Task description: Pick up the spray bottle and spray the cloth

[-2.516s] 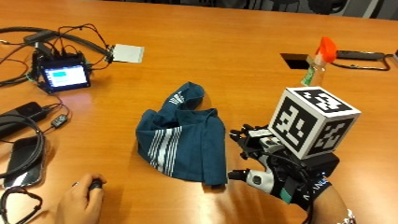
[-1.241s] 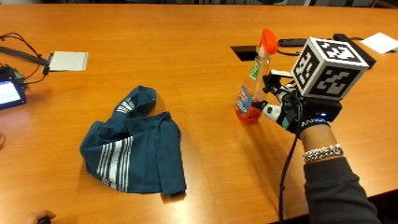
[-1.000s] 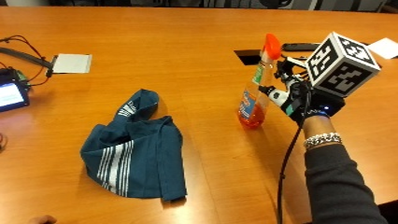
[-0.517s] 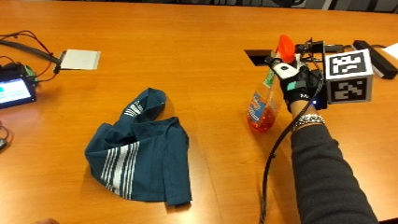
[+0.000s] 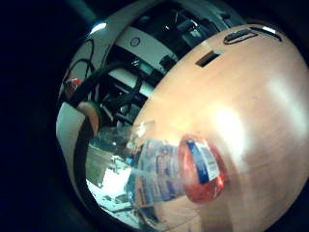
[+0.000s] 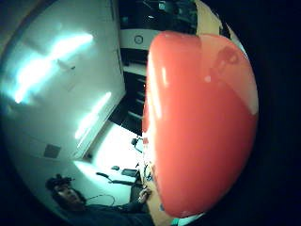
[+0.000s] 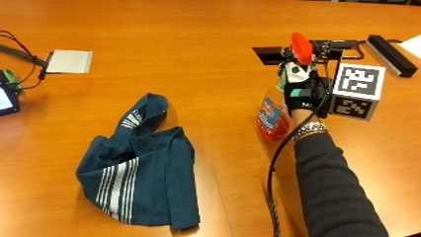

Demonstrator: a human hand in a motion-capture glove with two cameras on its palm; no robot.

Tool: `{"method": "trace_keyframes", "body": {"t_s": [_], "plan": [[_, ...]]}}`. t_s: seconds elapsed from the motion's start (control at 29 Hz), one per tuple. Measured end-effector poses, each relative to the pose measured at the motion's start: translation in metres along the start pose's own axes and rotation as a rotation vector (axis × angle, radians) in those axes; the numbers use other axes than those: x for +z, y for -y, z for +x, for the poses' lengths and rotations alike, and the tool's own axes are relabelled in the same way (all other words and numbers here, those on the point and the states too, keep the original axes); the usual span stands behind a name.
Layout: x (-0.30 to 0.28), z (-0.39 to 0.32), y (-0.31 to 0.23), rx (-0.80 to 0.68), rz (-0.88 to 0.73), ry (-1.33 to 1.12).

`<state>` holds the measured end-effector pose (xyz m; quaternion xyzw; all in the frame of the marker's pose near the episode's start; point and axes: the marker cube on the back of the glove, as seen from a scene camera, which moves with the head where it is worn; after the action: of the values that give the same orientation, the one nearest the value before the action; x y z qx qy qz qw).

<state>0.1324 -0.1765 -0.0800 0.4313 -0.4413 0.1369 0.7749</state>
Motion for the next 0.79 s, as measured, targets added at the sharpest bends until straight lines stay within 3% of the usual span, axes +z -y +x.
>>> {"method": "trace_keyframes", "body": {"t_s": [0.24,0.45,0.79], "plan": [[-0.008,-0.007,-0.004,-0.076,0.063,0.009],[0.002,-0.006,-0.010,-0.071,0.027,0.020],[0.016,0.034,-0.020,-0.001,-0.328,0.035]]}}
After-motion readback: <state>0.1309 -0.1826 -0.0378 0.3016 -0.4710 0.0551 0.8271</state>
